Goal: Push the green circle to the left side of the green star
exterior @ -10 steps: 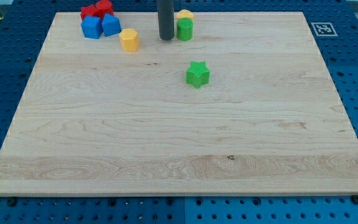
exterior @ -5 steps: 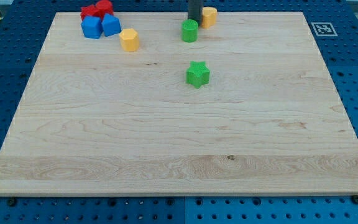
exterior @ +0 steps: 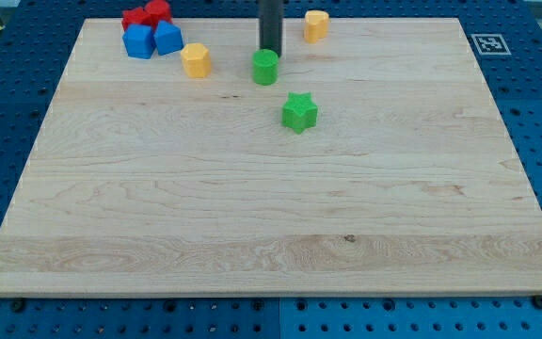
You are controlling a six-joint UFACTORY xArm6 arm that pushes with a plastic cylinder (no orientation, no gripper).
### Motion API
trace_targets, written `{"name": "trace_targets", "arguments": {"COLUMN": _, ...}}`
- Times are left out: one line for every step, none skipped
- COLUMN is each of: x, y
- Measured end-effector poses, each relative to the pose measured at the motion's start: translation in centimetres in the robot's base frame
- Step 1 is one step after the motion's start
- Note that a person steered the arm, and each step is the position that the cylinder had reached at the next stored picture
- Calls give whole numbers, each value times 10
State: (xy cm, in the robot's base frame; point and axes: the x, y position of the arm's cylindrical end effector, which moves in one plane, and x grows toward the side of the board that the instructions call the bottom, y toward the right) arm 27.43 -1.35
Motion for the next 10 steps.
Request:
{"name": "trace_targets", "arguments": {"x": 3, "y": 0}}
{"name": "trace_targets", "arguments": {"x": 19, "y": 0}}
{"name": "trace_targets", "arguments": {"x": 45, "y": -6}}
{"name": "trace_targets", "arguments": {"x": 69, "y": -21}}
{"name": "trace_targets", "arguments": {"x": 81, "y": -54}}
{"name": "trace_targets", "arguments": {"x": 90, "y": -79}}
{"name": "trace_targets", "arguments": {"x": 90, "y": -67}}
{"name": "trace_targets", "arguments": {"x": 94, "y": -38}}
{"name": "trace_targets", "arguments": {"x": 111, "y": -13}}
{"name": "trace_targets", "arguments": {"x": 115, "y": 20}}
